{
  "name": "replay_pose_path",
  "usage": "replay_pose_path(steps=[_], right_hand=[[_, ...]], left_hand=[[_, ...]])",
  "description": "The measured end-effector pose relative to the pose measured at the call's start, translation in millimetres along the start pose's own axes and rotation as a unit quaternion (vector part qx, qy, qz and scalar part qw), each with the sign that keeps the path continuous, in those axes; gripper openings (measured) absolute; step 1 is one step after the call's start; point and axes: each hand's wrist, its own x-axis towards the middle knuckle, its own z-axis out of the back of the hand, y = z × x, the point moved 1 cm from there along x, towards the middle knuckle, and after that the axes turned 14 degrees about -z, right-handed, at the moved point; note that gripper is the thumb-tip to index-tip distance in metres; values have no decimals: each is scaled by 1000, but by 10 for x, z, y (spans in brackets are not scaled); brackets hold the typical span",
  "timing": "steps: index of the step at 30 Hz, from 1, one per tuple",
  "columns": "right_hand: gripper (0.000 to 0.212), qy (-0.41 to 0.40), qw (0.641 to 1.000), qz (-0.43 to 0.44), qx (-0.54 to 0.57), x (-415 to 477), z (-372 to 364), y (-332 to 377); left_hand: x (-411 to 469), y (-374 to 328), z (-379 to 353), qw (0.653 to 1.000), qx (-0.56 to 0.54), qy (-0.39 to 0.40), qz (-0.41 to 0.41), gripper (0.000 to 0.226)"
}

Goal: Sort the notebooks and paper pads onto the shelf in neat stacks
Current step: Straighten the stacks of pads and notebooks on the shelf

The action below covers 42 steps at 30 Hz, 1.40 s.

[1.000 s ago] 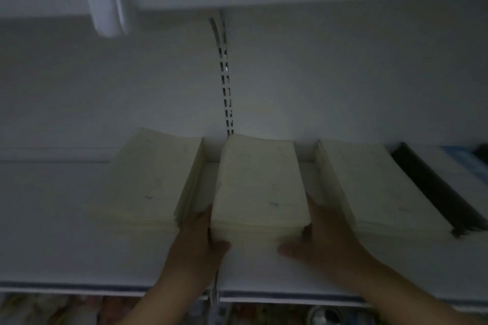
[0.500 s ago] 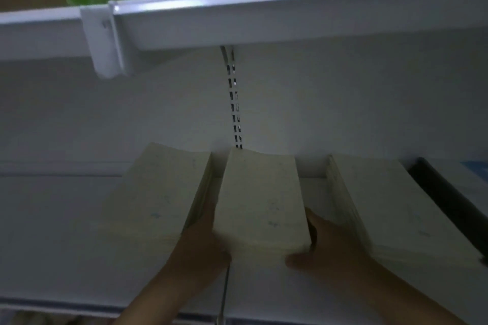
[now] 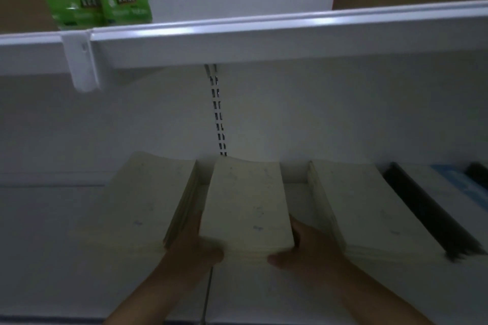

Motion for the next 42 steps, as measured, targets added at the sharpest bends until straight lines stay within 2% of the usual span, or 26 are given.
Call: replay_pose_path(steps=[2,4,6,8,9,11,12,14,16,19,21,24,26,29,32,33,35,39,42], right_hand=[[80,4,1000,6,1,-13,-19,-9],[79,-4,1000,-6,-12,-17,-12,-10],[90,11,1000,-15,4,-49,-4,-14],[108,15,999,-36,2,-208,73,37],[105,9,998,-69,-4,-321,144,73],[75,-38,994,-88,57,-529,393,122],[58,-87,990,-78,79,-615,545,149],[41,-213,973,-85,9,-652,879,129],[50,-279,944,-142,-107,-608,1157,12],[66,-240,924,-234,-183,-423,1333,-198],[79,-210,929,-264,-153,-349,1350,-306],[92,-206,938,-252,-116,-352,1389,-350],[96,-207,941,-239,-118,-353,1432,-376],[98,-204,956,-209,-34,-310,1430,-503],[98,-224,958,-177,24,-301,1411,-624],[97,-228,959,-166,36,-309,1417,-648],[95,-230,961,-140,54,-325,1425,-701],[105,-213,964,-118,108,-335,1370,-854],[113,-169,949,-98,247,-384,1472,-849]], left_hand=[[-26,-11,31,998,6,-12,-56,90],[-110,-122,92,976,82,-78,-186,98],[-208,-276,100,934,90,-119,-325,87],[-265,-390,16,918,-8,-106,-381,73],[-285,-432,-36,920,-79,-83,-376,70],[-276,-507,-158,917,-208,-34,-339,64],[-260,-524,-232,919,-255,-8,-301,63],[-198,-557,-430,919,-326,50,-217,67],[-107,-621,-748,920,-345,122,-139,80],[29,-821,-1305,940,-277,189,-68,102],[128,-876,-1597,955,-246,163,-28,94],[299,-806,-1777,957,-260,104,72,65],[433,-716,-1859,955,-259,83,114,63],[566,-773,-1897,950,-269,63,145,68],[631,-949,-1823,920,-346,62,174,18],[645,-1007,-1788,914,-359,75,173,13],[616,-1091,-1764,912,-360,100,169,12],[473,-1036,-1846,940,-293,88,151,10],[299,-910,-1880,949,-304,19,84,38]])
